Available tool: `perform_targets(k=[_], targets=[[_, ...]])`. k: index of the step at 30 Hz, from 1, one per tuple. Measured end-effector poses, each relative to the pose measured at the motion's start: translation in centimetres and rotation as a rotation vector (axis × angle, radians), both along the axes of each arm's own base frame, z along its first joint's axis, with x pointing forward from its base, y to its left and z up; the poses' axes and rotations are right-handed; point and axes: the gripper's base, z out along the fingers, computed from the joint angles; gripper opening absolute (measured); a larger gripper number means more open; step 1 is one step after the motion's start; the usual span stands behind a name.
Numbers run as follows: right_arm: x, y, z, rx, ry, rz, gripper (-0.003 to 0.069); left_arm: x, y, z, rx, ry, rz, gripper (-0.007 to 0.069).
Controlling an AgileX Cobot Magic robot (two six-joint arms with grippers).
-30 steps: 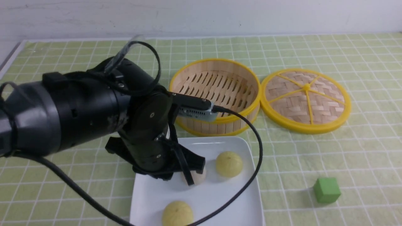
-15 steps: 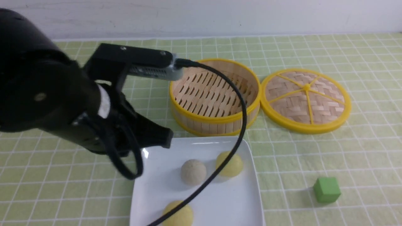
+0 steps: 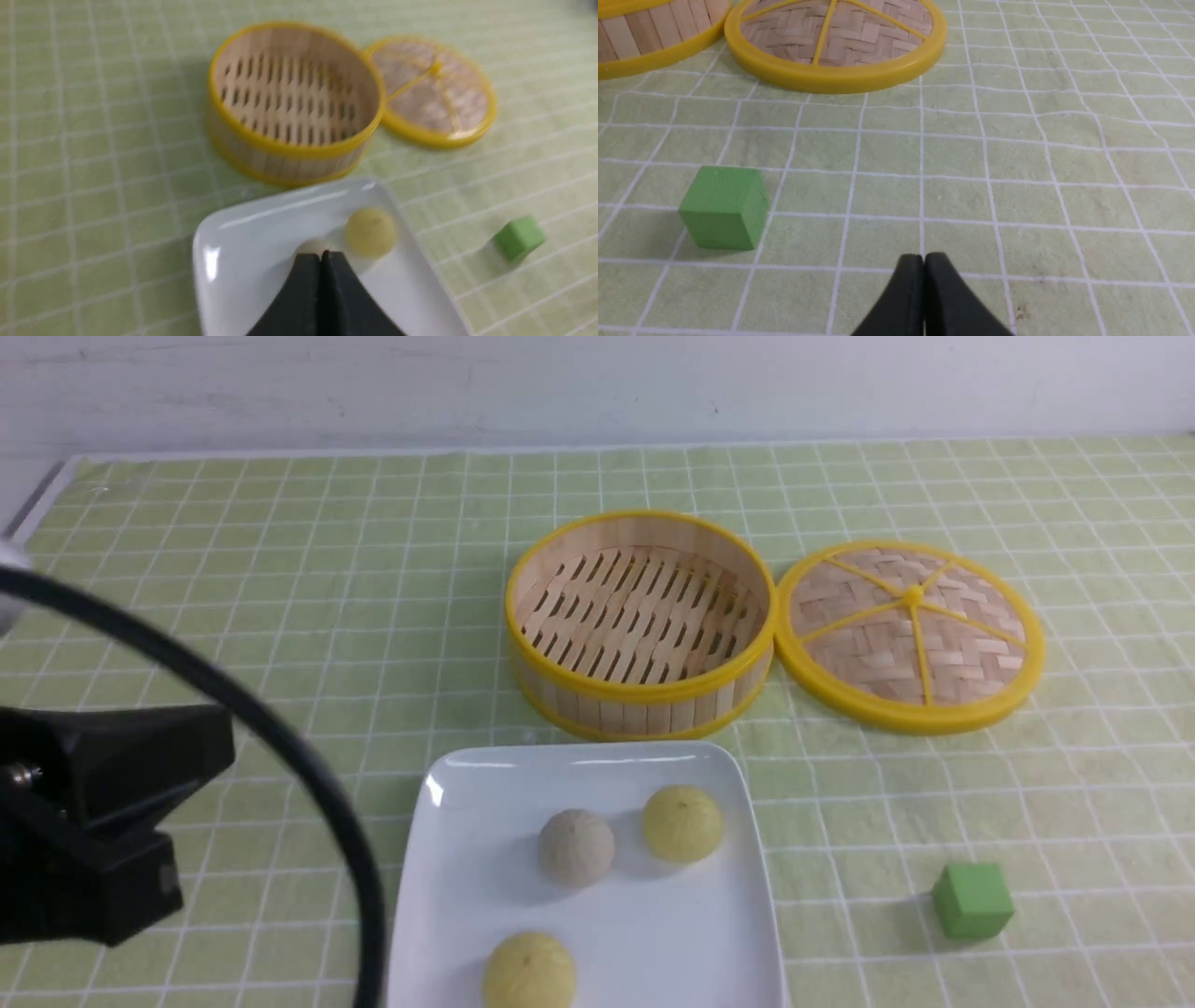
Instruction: Put the steamed buns into the plate on the green tablecloth.
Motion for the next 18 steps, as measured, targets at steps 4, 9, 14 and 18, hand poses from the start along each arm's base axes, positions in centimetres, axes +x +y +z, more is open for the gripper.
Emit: perform_targets(k=[4, 9, 14, 18], targets=[[0.0, 0.0, 0.0, 0.000, 0.000, 0.000, 0.0025, -0.4, 0.1, -1.1, -0.061, -0.075, -0.030, 0.0003], [0.0, 0.0, 0.0, 0.000, 0.000, 0.000, 0.0031, -0.3, 0.0, -3.0, -0.009, -0.050, -0.027, 0.0012], [0.0, 0.0, 0.0, 0.000, 0.000, 0.000, 0.0036, -0.3, 0.1, -3.7, 0.020, -0.019, -0.018, 0.0017], [0.0, 0.0, 0.0, 0.000, 0.000, 0.000, 0.0036, -0.3, 0.4, -4.5, 0.058, -0.040, -0.009, 0.0017]])
